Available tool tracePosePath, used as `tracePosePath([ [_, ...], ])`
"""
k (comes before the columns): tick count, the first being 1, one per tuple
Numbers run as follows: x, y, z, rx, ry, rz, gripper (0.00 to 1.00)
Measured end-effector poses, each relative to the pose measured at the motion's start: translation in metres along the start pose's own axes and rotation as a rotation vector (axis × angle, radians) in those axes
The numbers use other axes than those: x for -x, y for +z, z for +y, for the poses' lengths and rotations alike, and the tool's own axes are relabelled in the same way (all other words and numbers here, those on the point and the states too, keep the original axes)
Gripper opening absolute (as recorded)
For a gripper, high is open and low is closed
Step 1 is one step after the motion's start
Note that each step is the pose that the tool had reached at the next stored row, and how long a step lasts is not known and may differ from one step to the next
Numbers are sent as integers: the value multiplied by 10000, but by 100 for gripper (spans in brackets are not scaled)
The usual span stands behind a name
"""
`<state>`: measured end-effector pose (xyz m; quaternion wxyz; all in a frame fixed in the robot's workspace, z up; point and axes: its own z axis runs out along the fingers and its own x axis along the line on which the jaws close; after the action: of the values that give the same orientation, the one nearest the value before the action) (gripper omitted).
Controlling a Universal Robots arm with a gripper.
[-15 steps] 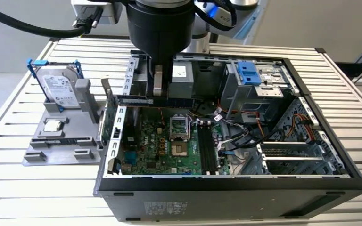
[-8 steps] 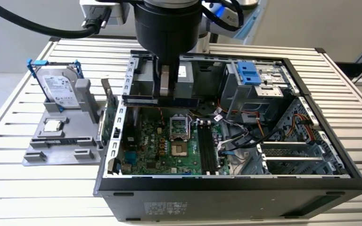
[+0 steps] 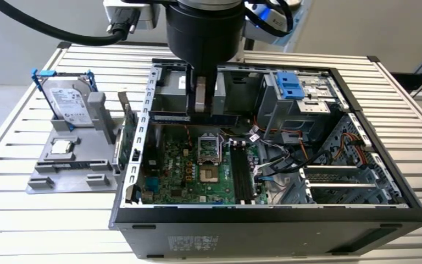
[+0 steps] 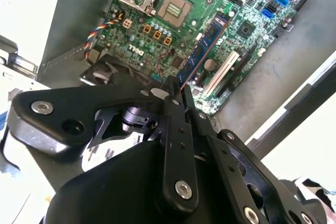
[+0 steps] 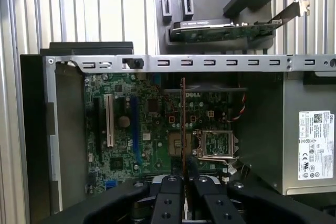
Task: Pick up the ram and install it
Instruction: 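Pick up the ram and move it above insertion slot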
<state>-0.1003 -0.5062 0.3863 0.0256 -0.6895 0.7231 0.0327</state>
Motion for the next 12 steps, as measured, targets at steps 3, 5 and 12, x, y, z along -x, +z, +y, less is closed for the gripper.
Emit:
tracePosePath([
  [3, 1, -1, -30, 0, 0, 1, 0],
  [5, 2, -1, -42, 0, -1, 1, 0],
  [12, 6, -2, -119, 0, 0, 1, 0],
])
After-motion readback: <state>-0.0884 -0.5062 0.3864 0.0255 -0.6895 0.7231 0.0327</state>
